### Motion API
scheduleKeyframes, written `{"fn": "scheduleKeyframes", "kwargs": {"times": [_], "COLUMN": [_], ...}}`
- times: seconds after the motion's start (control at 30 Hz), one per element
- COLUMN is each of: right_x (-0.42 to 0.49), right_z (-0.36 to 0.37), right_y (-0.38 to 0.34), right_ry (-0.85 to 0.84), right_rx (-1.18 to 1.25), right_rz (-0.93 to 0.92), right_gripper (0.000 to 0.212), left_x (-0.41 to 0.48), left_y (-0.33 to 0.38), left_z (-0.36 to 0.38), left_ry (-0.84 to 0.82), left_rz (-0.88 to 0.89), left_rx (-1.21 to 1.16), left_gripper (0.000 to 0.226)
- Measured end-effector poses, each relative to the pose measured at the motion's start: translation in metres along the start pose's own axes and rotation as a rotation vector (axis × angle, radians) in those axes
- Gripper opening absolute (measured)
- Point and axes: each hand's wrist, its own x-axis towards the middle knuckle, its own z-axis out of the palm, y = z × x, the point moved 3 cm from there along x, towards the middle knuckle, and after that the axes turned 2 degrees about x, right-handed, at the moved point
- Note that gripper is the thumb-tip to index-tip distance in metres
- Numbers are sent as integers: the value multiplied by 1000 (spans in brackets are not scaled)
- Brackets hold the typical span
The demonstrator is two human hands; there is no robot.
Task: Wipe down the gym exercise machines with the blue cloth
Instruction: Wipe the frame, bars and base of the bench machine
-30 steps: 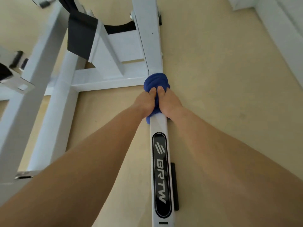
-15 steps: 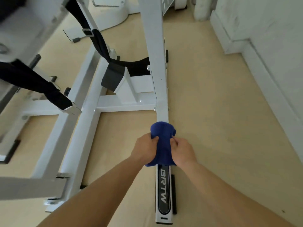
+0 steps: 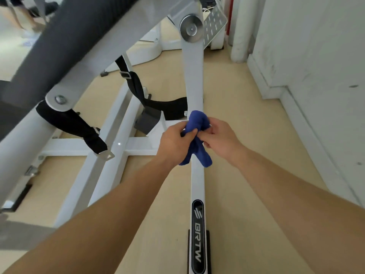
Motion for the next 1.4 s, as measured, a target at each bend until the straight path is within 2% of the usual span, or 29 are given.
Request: {"fn": "scheduleKeyframes", "kwargs": {"times": [0.07,0.17,0.3,0.4,0.47,0.57,0.67,0.77,0.9,1.1,1.17,1.27,1.33,1.4], "right_x": [1,3,15,30,40,51,65,84,99,113,113,109,108,107], "right_z": [-9,-22,-34,-41,-44,-43,-34,-24,-24,-14,-8,-4,-8,-18], "right_y": [-15,-35,-67,-97,-117,-139,-142,-128,-121,-93,-71,-44,-56,-82], "right_ry": [44,93,152,242,335,417,390,333,313,403,403,298,275,289], "right_rx": [-137,-325,-470,-482,-476,-327,-118,-147,-241,-217,-265,-365,-391,-390], "right_rz": [-47,-92,-144,-226,-306,-402,-438,-424,-469,-456,-377,-245,-239,-317], "right_gripper": [8,11,14,11,12,27,51,63,55,43,42,45,44,44], "left_x": [2,7,17,31,43,59,79,90,107,129,128,120,120,123], "left_y": [11,25,46,63,78,100,110,100,84,65,45,29,37,54], "left_z": [-10,-26,-44,-55,-57,-53,-41,-28,-31,-18,-9,-1,-7,-18], "left_ry": [39,97,254,399,497,601,588,488,369,391,331,213,219,289], "left_rz": [33,46,6,-23,19,75,75,148,231,164,115,50,79,114], "left_rx": [71,186,179,50,3,-28,-113,-69,-18,21,69,163,186,124], "left_gripper": [13,15,14,16,22,27,27,27,37,26,26,33,36,33]}}
